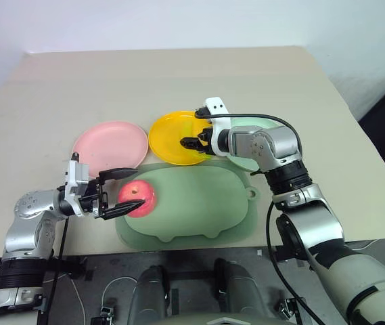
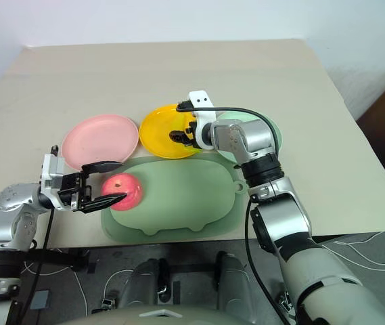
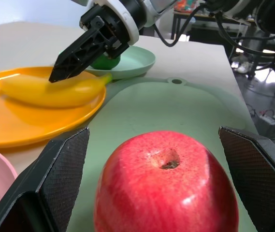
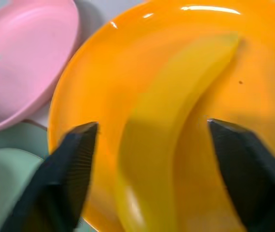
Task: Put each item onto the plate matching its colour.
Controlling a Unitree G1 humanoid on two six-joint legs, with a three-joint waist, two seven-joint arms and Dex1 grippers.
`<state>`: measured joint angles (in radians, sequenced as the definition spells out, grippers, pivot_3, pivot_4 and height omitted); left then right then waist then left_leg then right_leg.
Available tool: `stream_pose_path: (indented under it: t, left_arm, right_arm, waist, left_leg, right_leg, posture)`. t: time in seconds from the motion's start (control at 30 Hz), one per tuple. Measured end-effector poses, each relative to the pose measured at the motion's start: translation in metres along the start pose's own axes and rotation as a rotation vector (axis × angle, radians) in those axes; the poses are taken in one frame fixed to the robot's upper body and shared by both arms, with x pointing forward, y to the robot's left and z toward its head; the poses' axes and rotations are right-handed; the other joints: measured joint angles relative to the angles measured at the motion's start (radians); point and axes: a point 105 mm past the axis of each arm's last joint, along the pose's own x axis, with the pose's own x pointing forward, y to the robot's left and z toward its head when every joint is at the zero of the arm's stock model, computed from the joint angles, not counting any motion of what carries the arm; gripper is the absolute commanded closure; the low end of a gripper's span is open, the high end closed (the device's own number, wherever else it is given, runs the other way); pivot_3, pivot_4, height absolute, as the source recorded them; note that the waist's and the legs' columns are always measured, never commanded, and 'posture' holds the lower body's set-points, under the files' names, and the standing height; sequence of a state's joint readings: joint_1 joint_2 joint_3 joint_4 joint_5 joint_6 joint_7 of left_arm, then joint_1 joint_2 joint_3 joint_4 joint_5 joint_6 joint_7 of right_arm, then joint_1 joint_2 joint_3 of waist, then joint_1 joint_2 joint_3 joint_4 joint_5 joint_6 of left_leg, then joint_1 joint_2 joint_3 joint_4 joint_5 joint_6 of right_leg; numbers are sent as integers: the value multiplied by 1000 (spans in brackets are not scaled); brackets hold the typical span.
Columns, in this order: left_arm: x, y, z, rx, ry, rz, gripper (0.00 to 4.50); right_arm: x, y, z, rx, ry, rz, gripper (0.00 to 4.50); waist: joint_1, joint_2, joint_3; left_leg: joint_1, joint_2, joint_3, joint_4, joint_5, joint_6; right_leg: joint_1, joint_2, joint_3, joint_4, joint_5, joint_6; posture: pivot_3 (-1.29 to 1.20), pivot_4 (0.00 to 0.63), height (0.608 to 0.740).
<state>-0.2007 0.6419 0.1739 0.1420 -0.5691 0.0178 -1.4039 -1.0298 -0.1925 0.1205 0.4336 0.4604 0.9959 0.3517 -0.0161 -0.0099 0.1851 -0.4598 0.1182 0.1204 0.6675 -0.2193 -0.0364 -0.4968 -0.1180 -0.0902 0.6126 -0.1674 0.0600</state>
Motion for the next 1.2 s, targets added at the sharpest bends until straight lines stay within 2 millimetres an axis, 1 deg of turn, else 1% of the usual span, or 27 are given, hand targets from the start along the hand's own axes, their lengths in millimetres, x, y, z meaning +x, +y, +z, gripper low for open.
stream_pose_path:
  t: [0.07,0.13,0.2,0.23,0.3,0.37,0.47,0.53,0.57,0.63,0.67,0.77,0.87,1.0,1.07,1.2]
  left_arm:
    - [0,0,0,2,0,7,0]
    - [0,0,0,4,1,11,0]
    - [-1,0,-1,5,3,15,0]
    - [-2,0,-1,5,4,17,0]
    - [-3,-1,-2,2,7,21,0]
    - [-4,-2,-4,-4,11,24,0]
    - [-4,-2,-4,5,12,23,0]
    - [-3,-2,-4,11,11,21,0]
    - [-2,-2,-3,13,8,17,0]
    - [-3,-2,-4,10,9,19,0]
    - [-2,-3,-5,8,9,18,0]
    - [-1,-3,-6,5,4,13,0]
    - [-1,-4,-7,5,8,9,0]
    - [-2,-3,-10,-2,21,4,0]
    - [-2,-2,-11,-3,32,5,0]
    - [-2,1,-15,5,61,10,0]
  right_arm:
    - [-6,2,7,-9,-38,26,19]
    - [-17,5,13,-34,-85,73,19]
    - [-37,7,14,-61,-170,142,19]
    - [-50,4,13,-72,-215,167,19]
    - [-77,-9,7,-80,-268,185,19]
    - [-104,-26,4,-86,-320,174,19]
    - [-137,-47,1,-126,-390,142,19]
    - [-148,-54,-5,-158,-414,130,19]
    - [-155,-56,-14,-183,-390,135,19]
    - [-169,-59,-39,-228,-311,174,19]
    - [-174,-58,-48,-242,-285,204,19]
    - [-185,-52,-67,-301,-255,289,19]
    - [-194,-47,-78,-340,-224,353,19]
    - [-202,-45,-82,-413,-213,391,19]
    - [-204,-48,-84,-465,-220,385,19]
    - [-205,-52,-82,-500,-237,370,19]
  waist:
    - [1,0,0]
    - [2,0,0]
    - [6,0,0]
    - [8,0,0]
    - [9,0,0]
    - [7,0,0]
    - [2,-1,0]
    - [1,-1,0]
    - [3,-1,0]
    - [6,-1,0]
    - [6,-1,0]
    - [3,-2,1]
    - [2,-2,2]
    - [2,-1,2]
    - [2,-1,2]
    - [3,-1,2]
  left_leg:
    - [0,0,-1,0,0,0]
    - [0,0,-1,0,0,0]
    - [0,0,-1,0,0,0]
    - [-1,0,-1,0,0,-1]
    - [-1,0,-1,0,0,-1]
    - [0,0,0,0,0,-1]
    - [2,0,-1,0,0,-1]
    - [5,0,-3,0,0,-1]
    - [7,0,-4,-1,0,-1]
    - [9,0,-4,-1,0,-1]
    - [9,0,-4,-1,-1,-3]
    - [12,-1,-4,0,-2,-4]
    - [15,-1,-5,-1,-2,-4]
    - [15,-1,-15,-2,-2,-4]
    - [14,0,-16,-3,-2,-4]
    - [13,0,-13,-2,-2,-4]
  right_leg:
    - [0,0,0,1,-1,-1]
    - [0,0,0,1,-1,-1]
    - [0,0,0,0,-1,-1]
    - [1,0,0,0,-1,-1]
    - [1,0,0,-2,-1,0]
    - [1,0,0,-1,-1,0]
    - [1,0,0,0,-3,1]
    - [2,1,0,0,-2,1]
    - [3,2,0,0,-2,0]
    - [5,1,0,0,-3,0]
    - [5,1,0,-1,-3,0]
    - [7,1,0,-3,-3,0]
    - [11,2,-1,-8,-2,0]
    - [20,2,-15,-26,-2,-1]
    - [22,2,-18,-33,-1,-2]
    - [23,-1,-19,-36,-1,-2]
  posture:
    - [0,150,684]
    - [0,150,684]
    - [0,150,684]
    - [0,150,684]
    - [0,150,684]
    - [0,150,684]
    - [0,150,684]
    - [0,150,684]
    - [0,150,684]
    - [0,150,684]
    - [0,150,684]
    - [0,150,684]
    - [0,150,684]
    - [0,150,684]
    - [0,150,684]
    - [0,150,684]
